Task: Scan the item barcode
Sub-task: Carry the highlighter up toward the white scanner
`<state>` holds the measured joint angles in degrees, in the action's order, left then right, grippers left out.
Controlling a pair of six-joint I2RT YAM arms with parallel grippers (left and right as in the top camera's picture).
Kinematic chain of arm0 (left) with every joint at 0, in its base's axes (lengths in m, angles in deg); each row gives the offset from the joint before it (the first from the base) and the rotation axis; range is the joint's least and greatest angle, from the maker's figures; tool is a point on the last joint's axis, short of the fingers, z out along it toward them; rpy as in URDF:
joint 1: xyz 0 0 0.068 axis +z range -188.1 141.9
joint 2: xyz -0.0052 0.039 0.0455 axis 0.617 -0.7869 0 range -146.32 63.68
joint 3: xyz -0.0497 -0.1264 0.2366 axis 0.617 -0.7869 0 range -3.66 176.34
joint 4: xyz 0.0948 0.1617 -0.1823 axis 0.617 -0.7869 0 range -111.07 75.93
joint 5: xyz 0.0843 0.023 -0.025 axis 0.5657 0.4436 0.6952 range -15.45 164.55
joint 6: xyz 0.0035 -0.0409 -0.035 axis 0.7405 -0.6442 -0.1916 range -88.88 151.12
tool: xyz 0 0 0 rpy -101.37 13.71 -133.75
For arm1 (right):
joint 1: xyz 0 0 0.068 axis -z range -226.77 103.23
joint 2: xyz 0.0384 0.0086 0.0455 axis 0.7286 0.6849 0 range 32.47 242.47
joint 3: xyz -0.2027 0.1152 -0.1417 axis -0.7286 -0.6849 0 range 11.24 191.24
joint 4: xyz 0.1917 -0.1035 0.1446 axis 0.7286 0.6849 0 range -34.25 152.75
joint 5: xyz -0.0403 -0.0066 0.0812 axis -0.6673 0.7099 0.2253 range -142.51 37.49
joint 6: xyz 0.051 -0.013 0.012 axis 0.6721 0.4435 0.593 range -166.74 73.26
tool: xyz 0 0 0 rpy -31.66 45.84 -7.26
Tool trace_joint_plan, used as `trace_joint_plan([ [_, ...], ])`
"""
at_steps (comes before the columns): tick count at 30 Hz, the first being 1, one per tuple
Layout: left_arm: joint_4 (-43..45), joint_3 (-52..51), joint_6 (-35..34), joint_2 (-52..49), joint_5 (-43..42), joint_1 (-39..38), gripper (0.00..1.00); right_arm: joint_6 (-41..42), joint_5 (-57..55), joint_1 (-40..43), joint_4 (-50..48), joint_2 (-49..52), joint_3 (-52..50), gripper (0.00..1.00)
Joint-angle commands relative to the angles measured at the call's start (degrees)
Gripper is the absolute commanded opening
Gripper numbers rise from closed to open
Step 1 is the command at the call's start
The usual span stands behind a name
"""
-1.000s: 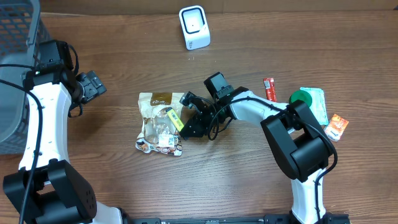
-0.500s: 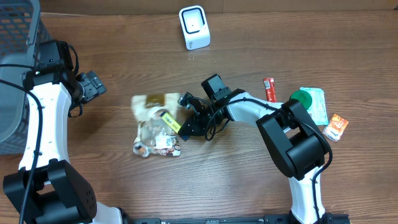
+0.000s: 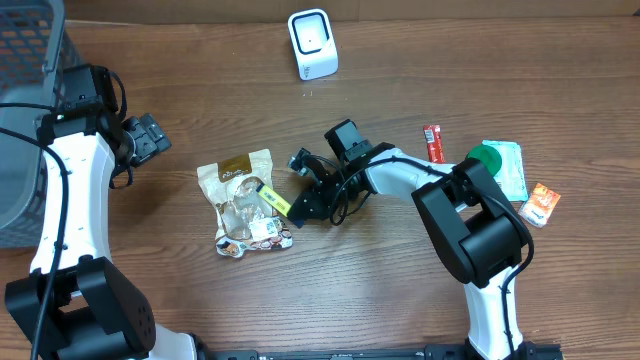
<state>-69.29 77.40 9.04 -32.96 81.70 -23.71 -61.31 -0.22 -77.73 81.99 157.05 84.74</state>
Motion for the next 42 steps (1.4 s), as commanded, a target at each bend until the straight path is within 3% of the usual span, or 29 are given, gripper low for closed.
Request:
trace_joint_plan([
  [1, 0.2, 0.6, 0.2, 0.7, 0.7, 0.2, 1.00, 0.0, 2.1, 2.9, 4.3, 0.5, 2.7, 0.04],
  [5, 0.2, 0.6, 0.2, 0.7, 0.7, 0.2, 1.00, -2.8, 3.9, 6.1, 10.7, -2.1, 4.4, 0.04],
  [15, 0.2, 0.6, 0.2, 0.7, 0.7, 0.2, 1.00, -27.9, 9.3, 7.9, 34.6, -15.3, 4.4, 0.04],
  [19, 0.2, 0.6, 0.2, 0.7, 0.7, 0.2, 1.00, -32.5, 9.3, 7.8, 40.8, -19.7, 4.4, 0.04],
  [31, 0.2, 0.6, 0.2, 0.7, 0.7, 0.2, 1.00, -31.1, 0.9, 7.8, 39.4, -20.9, 4.4, 0.03],
  [36, 0.2, 0.6, 0.2, 0.7, 0.7, 0.2, 1.00, -16.8, -8.8, 8.2, 34.9, -20.9, 8.1, 0.03],
  [42, 0.2, 0.6, 0.2, 0.7, 0.7, 0.2, 1.00, -8.8, -20.3, 8.2, 40.0, -20.9, 24.7, 0.03],
])
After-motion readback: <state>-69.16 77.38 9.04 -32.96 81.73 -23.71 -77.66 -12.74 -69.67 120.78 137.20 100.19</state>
